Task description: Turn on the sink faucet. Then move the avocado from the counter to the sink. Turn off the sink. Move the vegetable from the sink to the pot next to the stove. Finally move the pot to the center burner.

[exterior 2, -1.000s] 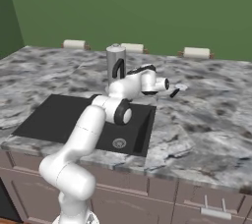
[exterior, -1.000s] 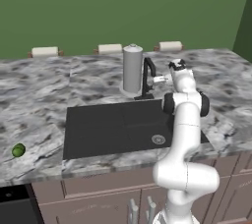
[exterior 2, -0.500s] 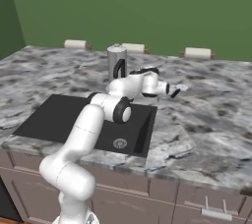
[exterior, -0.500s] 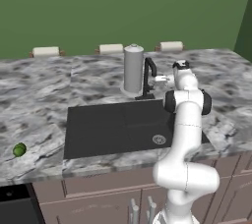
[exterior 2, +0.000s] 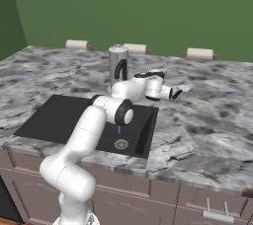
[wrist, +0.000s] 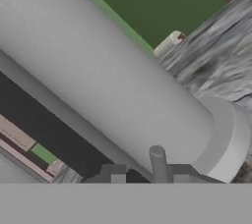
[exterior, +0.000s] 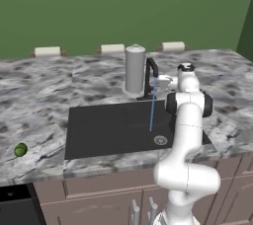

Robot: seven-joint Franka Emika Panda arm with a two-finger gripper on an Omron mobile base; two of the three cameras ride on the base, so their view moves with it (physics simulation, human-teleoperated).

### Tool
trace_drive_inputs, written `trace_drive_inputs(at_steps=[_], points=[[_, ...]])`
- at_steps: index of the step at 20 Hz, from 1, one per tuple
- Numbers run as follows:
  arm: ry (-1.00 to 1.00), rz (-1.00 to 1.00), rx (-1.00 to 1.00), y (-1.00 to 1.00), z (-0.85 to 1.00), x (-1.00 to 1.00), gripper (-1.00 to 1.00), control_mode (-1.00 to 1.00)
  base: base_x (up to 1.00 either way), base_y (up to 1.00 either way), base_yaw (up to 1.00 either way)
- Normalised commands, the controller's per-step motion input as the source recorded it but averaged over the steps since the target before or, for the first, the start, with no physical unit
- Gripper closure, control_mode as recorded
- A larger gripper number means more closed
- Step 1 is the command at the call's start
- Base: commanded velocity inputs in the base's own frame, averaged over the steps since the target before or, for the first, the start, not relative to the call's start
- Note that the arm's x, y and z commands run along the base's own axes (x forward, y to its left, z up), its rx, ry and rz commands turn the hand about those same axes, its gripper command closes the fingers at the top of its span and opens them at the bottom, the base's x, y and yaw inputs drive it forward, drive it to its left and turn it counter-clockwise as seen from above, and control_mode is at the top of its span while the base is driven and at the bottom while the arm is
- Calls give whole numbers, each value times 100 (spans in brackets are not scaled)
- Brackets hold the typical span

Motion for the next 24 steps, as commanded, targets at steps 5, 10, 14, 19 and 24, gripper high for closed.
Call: trace_drive_inputs(at_steps=[5, 10, 14, 19, 24], points=[[7, -1, 3, -19, -13, -21, -100, -100, 0, 0, 0], [3, -3, 0, -13, 1, -7, -100, -100, 0, 0, 0], [3, -8, 0, -12, 14, -17, -100, -100, 0, 0, 0], [4, -12, -3, -4, 25, -23, -100, -100, 0, 0, 0], [1, -15, -4, 0, 14, -42, -100, -100, 0, 0, 0]])
